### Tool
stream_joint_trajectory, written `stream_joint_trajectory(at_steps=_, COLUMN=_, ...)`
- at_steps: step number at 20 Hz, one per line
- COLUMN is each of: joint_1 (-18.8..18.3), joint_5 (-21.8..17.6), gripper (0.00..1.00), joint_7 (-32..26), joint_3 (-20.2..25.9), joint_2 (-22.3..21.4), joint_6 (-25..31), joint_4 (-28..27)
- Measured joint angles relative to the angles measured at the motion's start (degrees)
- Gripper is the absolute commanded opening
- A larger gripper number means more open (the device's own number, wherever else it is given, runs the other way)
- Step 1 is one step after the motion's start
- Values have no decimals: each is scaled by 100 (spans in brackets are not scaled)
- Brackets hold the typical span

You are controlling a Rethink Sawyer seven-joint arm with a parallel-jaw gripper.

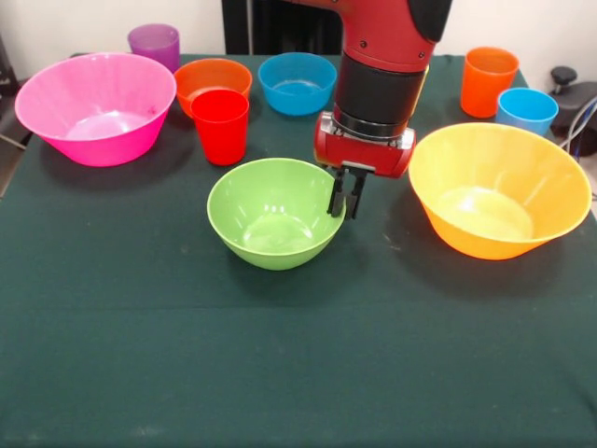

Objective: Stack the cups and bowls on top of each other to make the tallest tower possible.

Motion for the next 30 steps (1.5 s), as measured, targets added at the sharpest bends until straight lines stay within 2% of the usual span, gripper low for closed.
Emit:
stream_joint_trajectory(at_steps=13, joint_1=-6, joint_5=-1, gripper=0, joint_7=0, joint_3=1, joint_2=-4, joint_6=-66, joint_4=24)
stream_joint_trajectory(at_steps=14, joint_1=-9, joint_5=-1, gripper=100, joint_7=1, joint_3=1, joint_2=5, joint_6=-98, joint_4=30)
stream_joint_trajectory(at_steps=30, joint_1=-18, joint_5=0, gripper=100, joint_7=1, joint_3=5, joint_2=165, joint_6=-112, joint_4=158)
